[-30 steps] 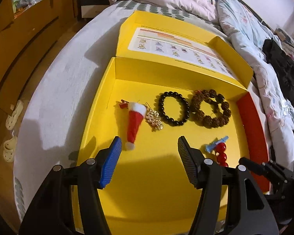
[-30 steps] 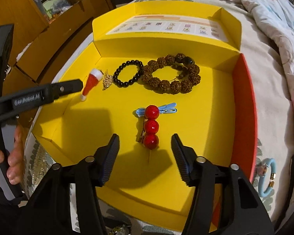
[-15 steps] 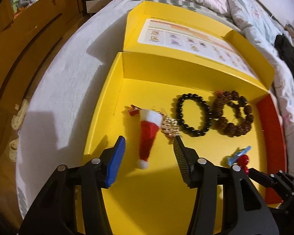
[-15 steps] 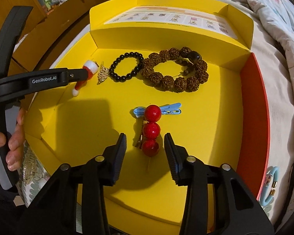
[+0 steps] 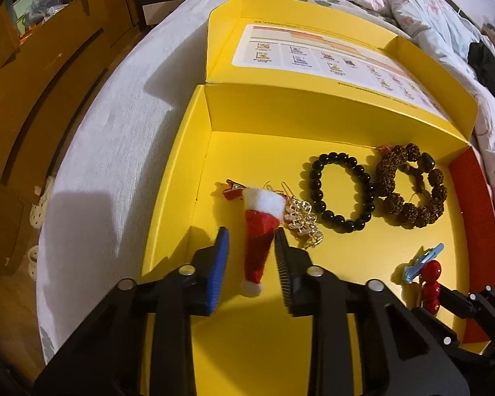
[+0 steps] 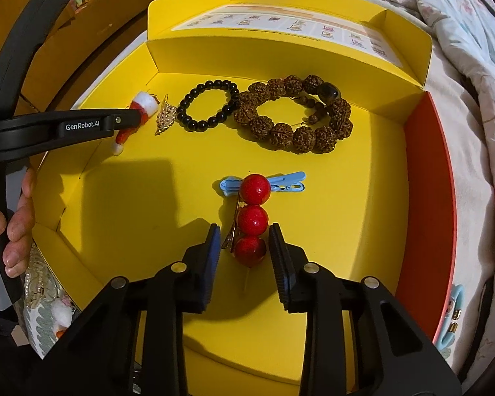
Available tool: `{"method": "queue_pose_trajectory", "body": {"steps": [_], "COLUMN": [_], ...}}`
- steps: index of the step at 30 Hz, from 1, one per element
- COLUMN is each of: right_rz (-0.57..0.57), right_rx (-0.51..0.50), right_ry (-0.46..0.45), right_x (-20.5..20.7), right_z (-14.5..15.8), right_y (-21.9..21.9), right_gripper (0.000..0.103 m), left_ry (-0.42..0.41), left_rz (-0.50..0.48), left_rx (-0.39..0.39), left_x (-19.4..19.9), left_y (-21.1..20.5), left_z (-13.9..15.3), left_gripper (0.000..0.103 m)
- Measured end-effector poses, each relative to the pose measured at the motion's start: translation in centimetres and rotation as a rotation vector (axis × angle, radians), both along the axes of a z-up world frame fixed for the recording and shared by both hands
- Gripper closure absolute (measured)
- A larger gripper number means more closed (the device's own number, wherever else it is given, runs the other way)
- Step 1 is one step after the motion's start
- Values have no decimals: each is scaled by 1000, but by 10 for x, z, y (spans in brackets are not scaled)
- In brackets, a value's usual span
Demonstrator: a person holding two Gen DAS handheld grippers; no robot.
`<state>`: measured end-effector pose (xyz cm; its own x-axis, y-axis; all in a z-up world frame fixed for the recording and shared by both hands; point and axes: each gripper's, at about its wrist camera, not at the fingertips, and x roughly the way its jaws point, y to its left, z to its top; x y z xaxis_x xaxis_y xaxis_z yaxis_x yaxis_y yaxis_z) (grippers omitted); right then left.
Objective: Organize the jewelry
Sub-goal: 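Grasp the red three-bead hairpin with the right tool while the left grasps the Santa-hat ornament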
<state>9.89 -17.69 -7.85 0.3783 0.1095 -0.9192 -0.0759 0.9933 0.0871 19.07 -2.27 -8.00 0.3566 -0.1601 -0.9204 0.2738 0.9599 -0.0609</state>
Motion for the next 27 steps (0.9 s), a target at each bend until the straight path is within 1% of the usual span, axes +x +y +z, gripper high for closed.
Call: {"method": "queue_pose_trajectory", "body": {"steps": [1, 2, 3, 5, 9, 11, 19, 22, 27], "right_rz": [1, 1, 2, 4, -4, -10, -45, -58, -67], "right_rx": [-7, -14, -18, -22, -22, -7, 83, 104, 131], "right_ry": [-1, -4, -2, -2, -2, -4, -24, -35, -44], "right_x": [0, 1, 1, 1, 1, 0, -4, -6, -10], "right_z": [0, 0, 0, 0, 1, 3, 19, 23, 30], "right_y": [1, 2, 2, 3, 2, -1, -20, -26, -34], "right_gripper": [73, 74, 74, 74, 75, 79, 79, 79, 79], "left_ry": [3, 16, 29, 20, 28, 30, 33, 30, 23], "left_rz": [-5, -12, -18, -25, -22, -20, -2, 3, 8], "left_rx": [-5, -10, -7, 12, -7, -18, -69, -93, -109], "left_x": [0, 1, 3, 1, 1, 2, 1, 0, -1], "left_y": [0, -2, -6, -9, -8, -8, 1, 5, 8], "left_z": [0, -2, -5, -8, -9, -8, 1, 7, 16], "left_gripper": [84, 92, 92, 95, 97, 97, 99, 99, 99]}}
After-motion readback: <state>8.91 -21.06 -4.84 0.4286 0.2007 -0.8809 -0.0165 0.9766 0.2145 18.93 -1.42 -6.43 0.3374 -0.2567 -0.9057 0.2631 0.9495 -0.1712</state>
